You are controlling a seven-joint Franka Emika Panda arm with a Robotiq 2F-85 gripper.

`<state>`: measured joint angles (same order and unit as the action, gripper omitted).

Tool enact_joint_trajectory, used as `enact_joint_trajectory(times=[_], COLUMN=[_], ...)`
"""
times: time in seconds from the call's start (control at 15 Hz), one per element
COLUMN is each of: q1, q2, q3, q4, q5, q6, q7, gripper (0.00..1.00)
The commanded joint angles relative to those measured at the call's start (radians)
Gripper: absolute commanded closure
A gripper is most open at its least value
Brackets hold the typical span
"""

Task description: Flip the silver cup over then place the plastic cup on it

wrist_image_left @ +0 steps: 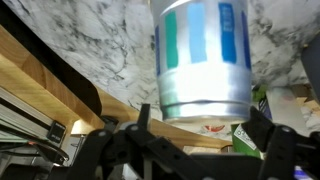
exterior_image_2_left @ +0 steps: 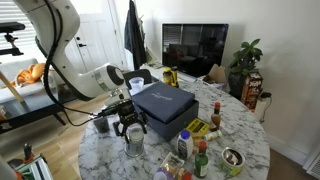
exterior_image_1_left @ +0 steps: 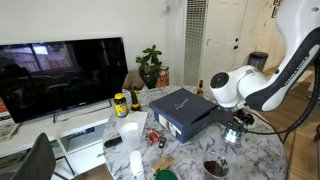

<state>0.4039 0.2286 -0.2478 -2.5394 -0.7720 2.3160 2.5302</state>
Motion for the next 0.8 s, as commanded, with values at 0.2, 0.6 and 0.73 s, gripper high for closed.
enact_joint_trajectory(times=[0.2,0.6,0.73], q1=[-0.169,-0.298,-0.317], q2=[-0.042,-0.309,-0.391], q3=[0.157,0.192,0.196], q4=[-0.020,-0.166,-0.208], q5=[-0.014,0.075,0.124], q6=[-0.008,0.013,0.017], q7=[-0.004,-0.384,-0.535], gripper=[0.00,0.00,0.00])
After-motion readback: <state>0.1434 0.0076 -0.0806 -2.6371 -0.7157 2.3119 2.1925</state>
